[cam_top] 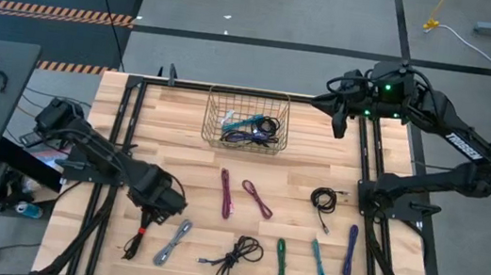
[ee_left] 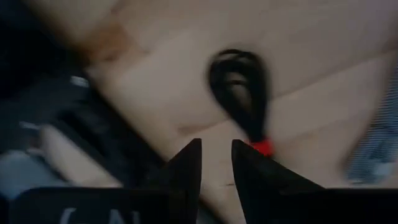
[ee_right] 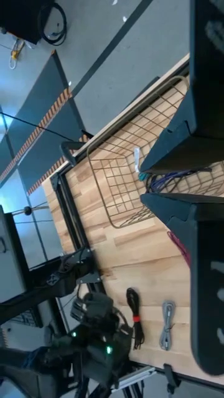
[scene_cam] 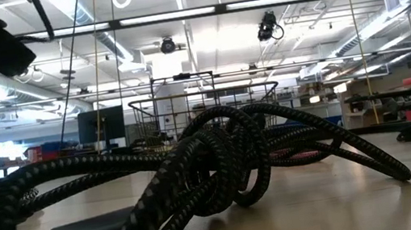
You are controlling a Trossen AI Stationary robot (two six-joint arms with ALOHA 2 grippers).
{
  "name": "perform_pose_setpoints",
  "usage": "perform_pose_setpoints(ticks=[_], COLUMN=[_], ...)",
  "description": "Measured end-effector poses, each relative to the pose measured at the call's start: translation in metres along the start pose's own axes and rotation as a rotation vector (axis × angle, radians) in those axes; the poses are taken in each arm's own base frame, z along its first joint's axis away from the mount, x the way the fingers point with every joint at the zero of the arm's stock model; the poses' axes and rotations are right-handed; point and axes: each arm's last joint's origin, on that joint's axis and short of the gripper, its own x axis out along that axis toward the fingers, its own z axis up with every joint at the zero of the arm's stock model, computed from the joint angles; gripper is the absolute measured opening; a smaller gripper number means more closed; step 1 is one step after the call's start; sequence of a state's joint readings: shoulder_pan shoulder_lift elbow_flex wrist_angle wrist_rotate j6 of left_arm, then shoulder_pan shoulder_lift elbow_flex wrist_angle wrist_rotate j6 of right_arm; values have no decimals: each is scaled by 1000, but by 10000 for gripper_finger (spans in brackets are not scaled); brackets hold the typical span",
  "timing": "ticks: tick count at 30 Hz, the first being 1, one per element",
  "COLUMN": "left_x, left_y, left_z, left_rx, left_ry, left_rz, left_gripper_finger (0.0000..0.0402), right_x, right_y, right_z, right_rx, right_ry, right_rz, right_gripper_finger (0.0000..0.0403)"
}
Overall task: Pick and place USB-C Cables
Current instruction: Put the black charger cable into the wire basket
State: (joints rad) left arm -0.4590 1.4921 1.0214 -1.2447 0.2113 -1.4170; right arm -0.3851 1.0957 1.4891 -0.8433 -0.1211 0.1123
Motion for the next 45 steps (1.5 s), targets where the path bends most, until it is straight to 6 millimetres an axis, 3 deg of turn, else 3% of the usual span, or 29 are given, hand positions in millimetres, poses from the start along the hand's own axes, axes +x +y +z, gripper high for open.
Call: perform_pose_setpoints(ticks=[4,11,19,28,39,45], left_x=[2,10,16,17,43,51], left_y=[-12,-13,-19,-19,-38,-44], left_z=[-10,-42,-72,-73,-68,-70], left_rx=[-62,-181,-304,-366,-384,-378], left_ry=[-25,-66,-32,-78,-66,-45], left_rz=[-103,-88,-168,-180,-102,-96], left_gripper_finger=[94,99,161,213,215,215], right_x=[10,29,49,53,42,32], right_y=[-1,-4,-6,-5,14,22], right_z=[0,-1,-3,-2,22,28], right_rx=[2,-40,-78,-97,-182,-214], right_ry=[29,80,131,122,-140,-217], right_rz=[-3,-4,3,55,393,482], right_gripper_finger=[68,68,68,68,68,68])
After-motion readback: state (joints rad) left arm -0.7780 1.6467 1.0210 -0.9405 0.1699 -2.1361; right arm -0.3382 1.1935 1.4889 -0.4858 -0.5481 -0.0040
